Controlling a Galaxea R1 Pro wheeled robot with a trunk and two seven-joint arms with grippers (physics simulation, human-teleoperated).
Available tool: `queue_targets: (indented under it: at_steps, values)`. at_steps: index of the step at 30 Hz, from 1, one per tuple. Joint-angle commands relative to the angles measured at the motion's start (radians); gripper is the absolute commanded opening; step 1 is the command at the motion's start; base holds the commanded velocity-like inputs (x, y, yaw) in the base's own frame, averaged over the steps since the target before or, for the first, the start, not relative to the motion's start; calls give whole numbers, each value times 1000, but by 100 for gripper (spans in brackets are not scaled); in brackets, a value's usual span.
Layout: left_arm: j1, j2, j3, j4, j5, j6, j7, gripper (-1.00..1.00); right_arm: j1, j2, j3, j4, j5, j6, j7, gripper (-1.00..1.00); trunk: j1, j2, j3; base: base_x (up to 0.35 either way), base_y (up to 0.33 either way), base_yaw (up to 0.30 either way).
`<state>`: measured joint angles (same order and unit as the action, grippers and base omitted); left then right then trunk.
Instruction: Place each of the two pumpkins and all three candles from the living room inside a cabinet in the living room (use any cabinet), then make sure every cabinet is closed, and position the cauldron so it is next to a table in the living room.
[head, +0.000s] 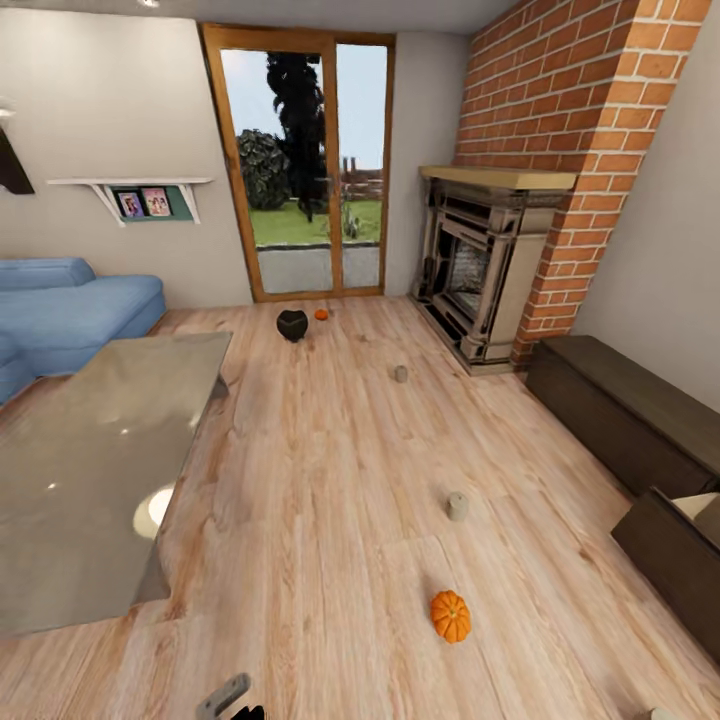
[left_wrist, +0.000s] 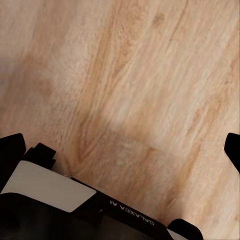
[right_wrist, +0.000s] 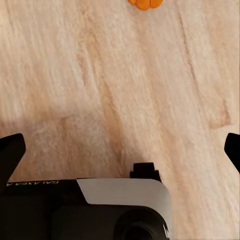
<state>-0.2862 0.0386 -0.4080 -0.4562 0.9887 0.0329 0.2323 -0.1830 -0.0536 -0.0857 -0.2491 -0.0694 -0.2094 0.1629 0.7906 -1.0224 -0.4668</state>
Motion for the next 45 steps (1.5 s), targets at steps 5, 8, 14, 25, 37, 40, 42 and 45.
queue_targets:
  at_steps: [5,8,14,25,37,40,42,45]
  values:
    - [-1,1,-8,-2,3,2,8,100,0,1,-8,1,-7,-2,10,100,1,-1,3,320,73,255]
    - [-1,1,-8,-2,2,2,8,100,0,0,-8,1,-7,-2,10,100,1,-1,6,310,79,241]
    - [-1,1,-9,-2,1,2,7,100,0,1,-8,-1,-7,-2,10,100,1,-1,12,249,162,232]
    - [-1,-15,-11,-2,-1,1,8,100,0,0,-8,-2,-7,-2,12,100,1,-1,22,336,14,178]
    - [-1,-15,-9,-2,-1,1,8,100,0,0,-7,-2,-7,-2,13,100,1,-1,30,343,3,-63]
    - [-1,-15,-9,-2,-2,1,9,100,0,0,-8,-2,-7,-1,13,100,1,-1,31,335,91,-52]
    - [-1,-16,-10,-2,-2,1,9,100,0,0,-7,-2,-7,-1,13,100,1,-1,31,331,100,-17]
    - [-1,-18,-9,-2,-2,1,8,100,0,0,-7,-2,-7,-1,13,100,1,-1,31,329,102,-5]
